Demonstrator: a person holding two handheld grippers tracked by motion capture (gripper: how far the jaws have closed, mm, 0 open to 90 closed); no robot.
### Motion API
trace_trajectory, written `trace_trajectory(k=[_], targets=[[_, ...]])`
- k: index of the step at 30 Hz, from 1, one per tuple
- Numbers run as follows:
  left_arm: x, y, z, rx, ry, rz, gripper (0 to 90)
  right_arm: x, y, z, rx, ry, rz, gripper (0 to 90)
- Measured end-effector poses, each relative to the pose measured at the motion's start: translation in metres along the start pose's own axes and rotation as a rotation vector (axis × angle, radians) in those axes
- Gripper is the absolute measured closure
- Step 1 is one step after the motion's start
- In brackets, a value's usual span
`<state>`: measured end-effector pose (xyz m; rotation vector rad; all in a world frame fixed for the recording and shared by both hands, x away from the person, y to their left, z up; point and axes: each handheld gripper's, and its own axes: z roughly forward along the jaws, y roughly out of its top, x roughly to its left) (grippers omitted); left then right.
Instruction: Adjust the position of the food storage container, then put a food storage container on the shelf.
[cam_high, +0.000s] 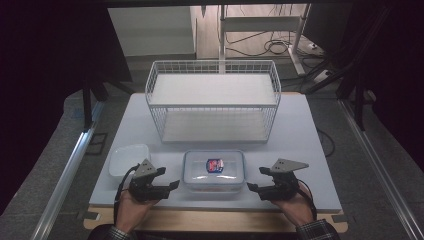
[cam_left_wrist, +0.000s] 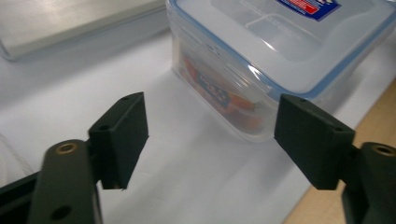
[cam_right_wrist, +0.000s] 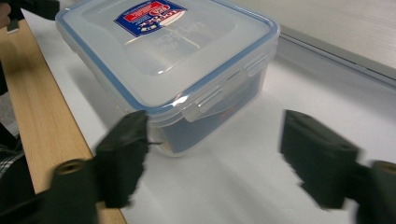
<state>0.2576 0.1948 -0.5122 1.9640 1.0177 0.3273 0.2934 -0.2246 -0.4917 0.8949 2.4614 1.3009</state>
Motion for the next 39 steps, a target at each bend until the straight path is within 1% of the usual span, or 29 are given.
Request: trace_trajectory(k=[1, 2, 3, 4, 5, 8, 10, 11, 12, 14, 15, 17, 18, 21, 22, 24, 26, 28, 29, 31, 32, 33, 34, 35, 36, 37, 39], targets=[[0.001, -0.001, -0.001, 0.011, -0.021, -0.014, 23.4, -0.001, -0.001, 0.001, -0.001, 0.003, 0.006, 17.3], [0.001, -0.001, -0.001, 0.011, -0.021, -0.014, 21.1, -0.001, -0.001, 0.001, -0.001, 0.003, 0.006, 17.3], [0.001, -0.001, -0.001, 0.017, -0.028, -0.017, 21.1, -0.001, -0.001, 0.001, 0.0, 0.006, 0.011, 14.8], [0.001, -0.001, -0.001, 0.02, -0.032, -0.012, 17.1, -0.002, -0.003, 0.003, 0.007, 0.007, 0.028, 10.4], [0.0, -0.002, -0.001, 0.032, -0.03, 0.005, 14.8, -0.003, -0.003, 0.004, 0.012, 0.01, 0.033, 9.5], [-0.002, -0.002, 0.0, 0.039, -0.028, 0.017, 12.1, -0.003, -0.005, 0.006, 0.025, 0.005, 0.041, 7.9], [-0.002, -0.003, 0.001, 0.039, -0.032, 0.019, 10.1, -0.003, -0.005, 0.007, 0.024, 0.013, 0.044, 7.2], [-0.002, -0.003, 0.001, 0.034, -0.026, 0.026, 10.1, -0.003, -0.005, 0.007, 0.024, 0.014, 0.047, 7.0], [-0.002, -0.003, 0.002, 0.029, -0.02, 0.031, 8.2, -0.004, -0.005, 0.006, 0.023, 0.017, 0.05, 7.0], [-0.003, -0.003, 0.002, 0.007, -0.015, 0.036, 5.7, -0.004, -0.005, 0.005, 0.016, 0.016, 0.069, 6.4], [-0.002, -0.003, 0.003, -0.008, -0.016, 0.043, 5.5, -0.004, -0.005, 0.005, 0.016, 0.017, 0.073, 6.4], [-0.002, -0.003, 0.003, -0.013, -0.015, 0.048, 5.7, -0.004, -0.004, 0.005, 0.012, 0.016, 0.074, 6.2], [-0.002, -0.003, 0.004, -0.033, -0.022, 0.048, 3.8, -0.005, -0.004, 0.005, 0.012, 0.019, 0.086, 5.8], [-0.002, -0.003, 0.005, -0.035, -0.018, 0.051, 3.4, -0.005, -0.004, 0.005, 0.014, 0.027, 0.104, 5.8], [-0.002, -0.002, 0.007, -0.039, -0.025, 0.051, 3.0, -0.005, -0.003, 0.005, 0.024, 0.024, 0.108, 5.8], [-0.002, -0.001, 0.007, -0.038, -0.031, 0.046, 3.0, -0.004, -0.002, 0.005, 0.025, 0.022, 0.105, 5.8], [-0.002, 0.002, 0.007, -0.028, -0.039, 0.028, 3.0, -0.003, 0.0, 0.005, 0.019, 0.014, 0.092, 5.8], [-0.001, 0.005, 0.007, -0.022, -0.043, 0.016, 3.0, -0.002, 0.002, 0.007, 0.012, -0.003, 0.065, 5.7], [-0.001, 0.007, 0.008, -0.017, -0.045, 0.013, 3.0, -0.001, 0.004, 0.008, 0.016, -0.006, 0.064, 5.2], [-0.001, 0.014, 0.009, -0.001, -0.047, 0.017, 3.0, 0.001, 0.008, 0.01, 0.016, 0.001, 0.067, 2.7], [-0.001, 0.014, 0.009, -0.001, -0.047, 0.017, 2.9, 0.001, 0.008, 0.01, 0.016, 0.001, 0.067, 2.7], [0.0, 0.017, 0.01, 0.01, -0.056, 0.023, 2.6, 0.002, 0.012, 0.011, 0.016, 0.02, 0.086, 2.5], [0.0, 0.019, 0.011, 0.001, -0.067, 0.014, 2.7, 0.003, 0.013, 0.012, 0.02, 0.027, 0.093, 2.5], [0.0, 0.019, 0.011, 0.001, -0.067, 0.014, 3.5, 0.003, 0.013, 0.012, 0.02, 0.027, 0.093, 2.5], [0.0, 0.021, 0.012, 0.006, -0.079, 0.007, 3.5, 0.003, 0.014, 0.013, 0.024, 0.031, 0.095, 2.7], [-0.001, 0.024, 0.014, 0.026, -0.073, 0.013, 4.8, 0.004, 0.018, 0.014, 0.043, 0.028, 0.106, 4.6], [-0.001, 0.026, 0.016, 0.034, -0.069, 0.02, 5.8, 0.003, 0.019, 0.015, 0.047, 0.028, 0.111, 5.8]])
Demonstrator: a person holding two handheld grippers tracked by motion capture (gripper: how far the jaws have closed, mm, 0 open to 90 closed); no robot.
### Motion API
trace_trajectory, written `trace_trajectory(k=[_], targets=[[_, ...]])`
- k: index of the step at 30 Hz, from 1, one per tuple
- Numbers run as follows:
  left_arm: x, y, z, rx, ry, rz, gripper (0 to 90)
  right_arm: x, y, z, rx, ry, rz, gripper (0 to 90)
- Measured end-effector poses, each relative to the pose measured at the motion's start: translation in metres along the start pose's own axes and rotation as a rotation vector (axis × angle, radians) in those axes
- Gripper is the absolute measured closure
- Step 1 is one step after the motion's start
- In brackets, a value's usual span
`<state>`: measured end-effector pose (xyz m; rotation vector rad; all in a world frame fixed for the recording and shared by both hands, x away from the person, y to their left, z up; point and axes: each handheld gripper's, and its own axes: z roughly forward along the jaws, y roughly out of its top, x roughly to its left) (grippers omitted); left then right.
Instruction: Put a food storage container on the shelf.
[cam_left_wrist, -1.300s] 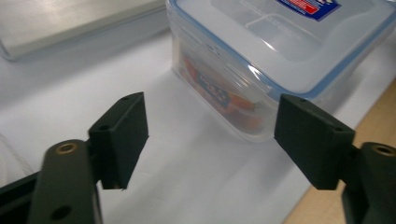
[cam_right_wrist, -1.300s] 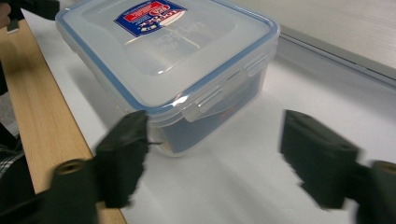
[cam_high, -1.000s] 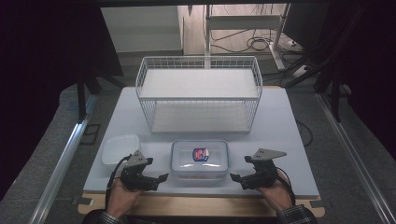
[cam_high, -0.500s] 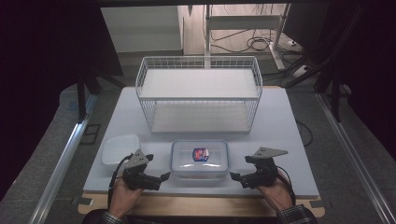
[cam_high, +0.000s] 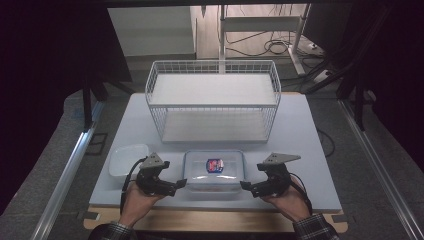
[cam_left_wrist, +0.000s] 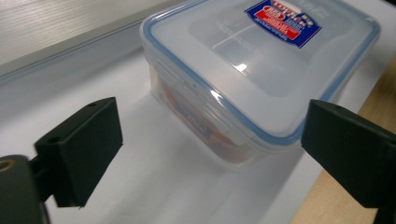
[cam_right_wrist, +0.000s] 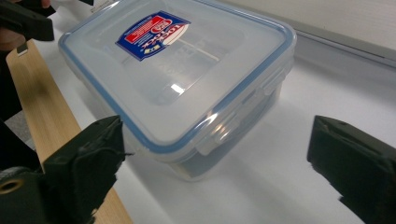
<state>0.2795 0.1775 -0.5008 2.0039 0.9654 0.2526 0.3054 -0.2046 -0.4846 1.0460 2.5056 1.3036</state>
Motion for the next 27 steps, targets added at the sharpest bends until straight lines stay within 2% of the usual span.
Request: trace_trajectory(k=[2, 6, 8, 9, 11, 16, 17, 19, 21, 22, 24, 26, 27], targets=[[0.0, 0.003, 0.003, 0.011, 0.0, -0.01, 7.0, -0.002, 0.003, 0.001, 0.005, 0.006, 0.02, 8.2], [0.002, 0.011, 0.012, 0.027, -0.03, -0.028, 8.1, -0.005, 0.009, 0.005, 0.015, 0.025, 0.04, 10.3], [0.004, 0.015, 0.02, 0.037, -0.075, -0.053, 7.8, -0.007, 0.012, 0.011, 0.035, 0.044, 0.046, 10.6], [0.004, 0.015, 0.02, 0.037, -0.075, -0.053, 7.3, -0.007, 0.012, 0.011, 0.035, 0.044, 0.046, 10.6], [0.007, 0.017, 0.029, 0.058, -0.113, -0.087, 5.0, -0.009, 0.013, 0.02, 0.065, 0.066, 0.054, 10.5], [0.01, 0.018, 0.041, 0.082, -0.196, -0.142, 2.6, -0.013, 0.014, 0.029, 0.08, 0.116, 0.093, 10.4], [0.01, 0.018, 0.041, 0.082, -0.196, -0.142, 1.3, -0.013, 0.014, 0.029, 0.08, 0.116, 0.093, 10.4], [0.011, 0.019, 0.044, 0.094, -0.21, -0.157, 0.0, -0.015, 0.016, 0.034, 0.094, 0.154, 0.12, 9.1], [0.013, 0.018, 0.046, 0.096, -0.225, -0.168, 0.0, -0.017, 0.016, 0.038, 0.102, 0.159, 0.131, 6.5], [0.014, 0.018, 0.048, 0.101, -0.246, -0.182, 0.0, -0.017, 0.017, 0.039, 0.102, 0.16, 0.141, 6.4], [0.015, 0.017, 0.049, 0.098, -0.25, -0.194, 0.0, -0.02, 0.018, 0.04, 0.105, 0.17, 0.159, 6.8], [0.014, 0.017, 0.048, 0.098, -0.245, -0.189, 0.0, -0.023, 0.016, 0.046, 0.118, 0.216, 0.208, 6.6], [0.014, 0.017, 0.048, 0.098, -0.245, -0.189, 0.2, -0.023, 0.016, 0.046, 0.118, 0.216, 0.208, 6.6]])
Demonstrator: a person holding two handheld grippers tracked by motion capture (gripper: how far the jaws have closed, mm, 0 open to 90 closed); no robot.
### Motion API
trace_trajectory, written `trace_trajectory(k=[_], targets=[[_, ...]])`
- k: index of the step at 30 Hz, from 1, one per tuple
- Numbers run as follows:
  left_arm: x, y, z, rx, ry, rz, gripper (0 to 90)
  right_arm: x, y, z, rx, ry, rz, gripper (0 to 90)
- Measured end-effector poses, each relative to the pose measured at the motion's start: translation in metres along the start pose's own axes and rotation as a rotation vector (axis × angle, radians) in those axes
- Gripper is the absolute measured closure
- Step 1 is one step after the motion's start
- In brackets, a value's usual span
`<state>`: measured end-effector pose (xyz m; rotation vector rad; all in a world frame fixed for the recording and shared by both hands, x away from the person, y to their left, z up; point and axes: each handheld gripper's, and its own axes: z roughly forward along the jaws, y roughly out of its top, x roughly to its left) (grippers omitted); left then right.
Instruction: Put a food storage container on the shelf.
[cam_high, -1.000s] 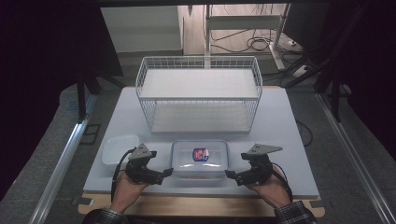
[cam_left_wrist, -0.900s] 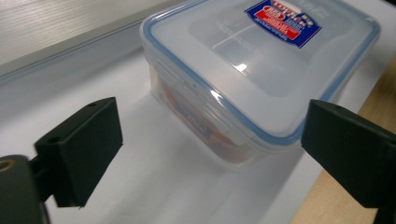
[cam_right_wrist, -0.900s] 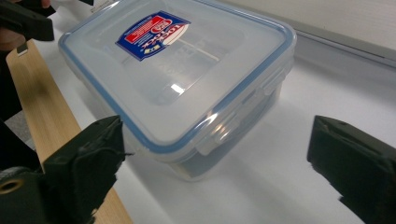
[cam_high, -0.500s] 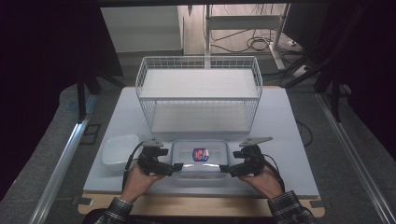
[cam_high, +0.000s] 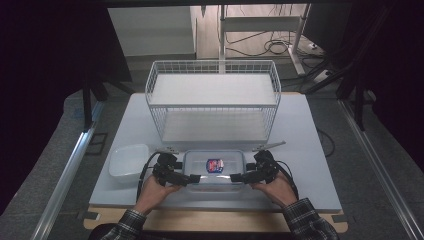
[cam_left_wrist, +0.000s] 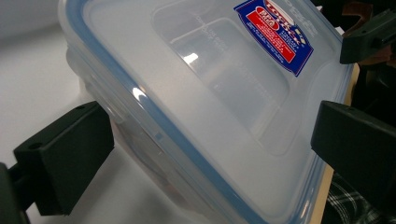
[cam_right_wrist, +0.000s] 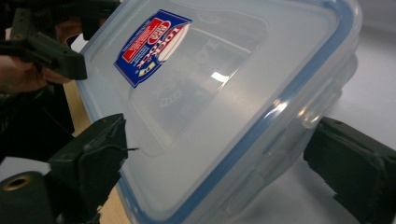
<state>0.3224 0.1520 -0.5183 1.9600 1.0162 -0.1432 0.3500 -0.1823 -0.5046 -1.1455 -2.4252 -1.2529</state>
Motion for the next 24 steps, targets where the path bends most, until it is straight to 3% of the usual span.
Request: trace_trajectory(k=[3, 5, 8, 9, 12, 14, 17, 20, 24], targets=[[-0.006, 0.001, -0.004, 0.0, 0.028, 0.016, 4.4, 0.003, 0.001, -0.002, -0.001, -0.017, 0.011, 11.7], [-0.009, 0.0, -0.009, -0.008, 0.041, 0.024, 9.1, 0.007, 0.001, -0.009, -0.016, -0.034, 0.035, 20.0], [-0.017, -0.002, -0.013, -0.005, 0.069, 0.062, 10.7, 0.009, 0.0, -0.014, -0.024, -0.044, 0.043, 25.6], [-0.019, -0.002, -0.017, -0.027, 0.076, 0.043, 14.5, 0.01, -0.001, -0.016, -0.033, -0.047, 0.05, 28.6], [-0.015, -0.01, -0.032, -0.091, 0.034, 0.017, 33.0, 0.015, -0.005, -0.026, -0.061, -0.043, 0.061, 39.6], [-0.016, -0.014, -0.036, -0.108, 0.025, 0.022, 41.2, 0.016, -0.01, -0.032, -0.084, -0.024, 0.073, 46.2], [-0.022, -0.019, -0.042, -0.118, 0.024, 0.037, 46.5, 0.017, -0.019, -0.039, -0.11, 0.011, 0.088, 51.1], [-0.024, -0.024, -0.044, -0.13, 0.013, 0.026, 49.5, 0.02, -0.023, -0.041, -0.115, 0.019, 0.069, 52.2], [-0.027, -0.027, -0.044, -0.13, 0.028, 0.052, 49.0, 0.022, -0.029, -0.042, -0.124, 0.026, 0.051, 52.5]])
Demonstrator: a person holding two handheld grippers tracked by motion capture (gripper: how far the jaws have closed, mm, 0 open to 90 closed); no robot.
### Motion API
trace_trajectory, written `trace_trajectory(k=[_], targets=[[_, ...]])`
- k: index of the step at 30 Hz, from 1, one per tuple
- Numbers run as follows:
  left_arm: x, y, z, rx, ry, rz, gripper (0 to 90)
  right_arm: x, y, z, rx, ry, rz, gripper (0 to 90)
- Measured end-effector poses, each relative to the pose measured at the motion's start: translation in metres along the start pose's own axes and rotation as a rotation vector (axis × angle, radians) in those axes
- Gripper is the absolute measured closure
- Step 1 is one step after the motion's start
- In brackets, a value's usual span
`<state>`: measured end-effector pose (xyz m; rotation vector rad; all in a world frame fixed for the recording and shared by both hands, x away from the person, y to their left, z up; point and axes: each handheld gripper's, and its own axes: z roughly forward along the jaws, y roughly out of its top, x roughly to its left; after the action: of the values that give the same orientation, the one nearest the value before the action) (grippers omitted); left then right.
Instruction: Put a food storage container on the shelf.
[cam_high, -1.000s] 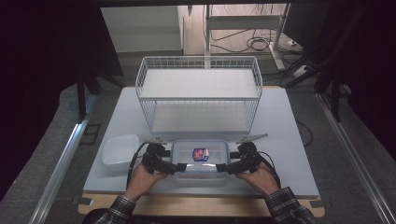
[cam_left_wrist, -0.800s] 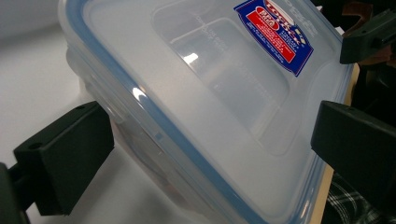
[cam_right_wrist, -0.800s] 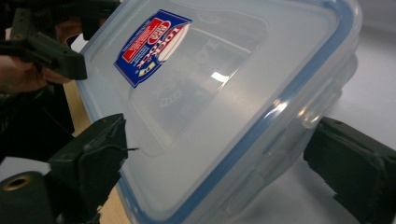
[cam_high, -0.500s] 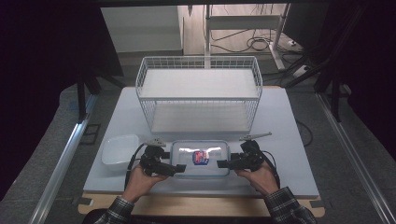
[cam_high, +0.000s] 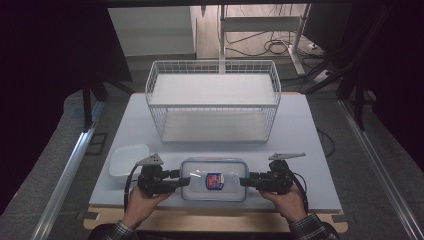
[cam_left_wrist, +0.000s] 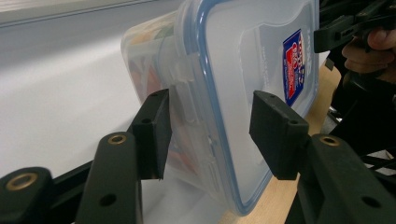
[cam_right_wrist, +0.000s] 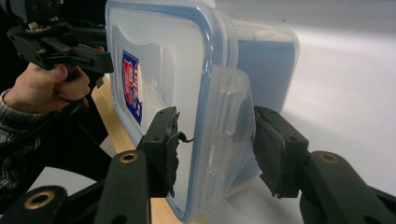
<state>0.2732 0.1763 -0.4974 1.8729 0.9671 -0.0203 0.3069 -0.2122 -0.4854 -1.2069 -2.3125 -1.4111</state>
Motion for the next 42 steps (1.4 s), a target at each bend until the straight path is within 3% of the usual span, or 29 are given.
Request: trace_trajectory(k=[3, 5, 7, 9, 11, 13, 18, 24, 27, 30, 31, 34, 42], targets=[[0.001, -0.001, 0.001, -0.002, -0.001, -0.001, 48.4, 0.0, 0.0, 0.0, 0.0, -0.001, -0.01, 52.3], [0.004, -0.002, 0.004, 0.038, 0.011, -0.006, 44.1, 0.0, -0.001, 0.001, 0.004, -0.01, -0.023, 51.5], [0.007, -0.004, 0.006, 0.038, 0.005, -0.021, 44.3, 0.0, -0.002, 0.001, 0.007, -0.012, -0.02, 50.8], [0.008, -0.003, 0.006, 0.041, -0.007, -0.032, 49.6, -0.005, -0.005, 0.001, 0.009, 0.006, 0.016, 49.7], [0.009, -0.003, 0.006, 0.045, -0.009, -0.041, 50.4, -0.004, -0.004, 0.001, 0.011, 0.001, 0.005, 49.7], [0.011, -0.003, 0.005, 0.032, -0.024, -0.066, 52.1, -0.003, -0.004, 0.001, 0.015, -0.005, -0.003, 49.7], [0.013, 0.0, 0.003, 0.007, -0.028, -0.074, 54.2, -0.001, -0.004, 0.001, 0.011, -0.01, -0.021, 50.7], [0.019, 0.002, 0.005, 0.01, -0.042, -0.081, 47.6, 0.001, -0.003, 0.002, 0.001, -0.011, -0.024, 50.7], [0.024, 0.0, 0.007, 0.013, -0.055, -0.111, 40.8, 0.001, -0.003, 0.002, 0.003, -0.013, -0.03, 50.7], [0.025, 0.0, 0.007, 0.018, -0.07, -0.113, 41.4, 0.001, -0.002, 0.002, 0.005, -0.015, -0.032, 50.7], [0.027, 0.0, 0.007, 0.019, -0.1, -0.114, 44.9, 0.001, -0.003, 0.003, 0.004, -0.015, -0.031, 50.8], [0.027, 0.0, 0.007, 0.022, -0.112, -0.12, 46.7, -0.001, -0.003, 0.003, 0.002, -0.009, -0.024, 51.1], [0.021, -0.001, 0.002, 0.029, -0.106, -0.113, 51.1, 0.001, -0.002, 0.001, -0.006, 0.004, 0.001, 54.5]])
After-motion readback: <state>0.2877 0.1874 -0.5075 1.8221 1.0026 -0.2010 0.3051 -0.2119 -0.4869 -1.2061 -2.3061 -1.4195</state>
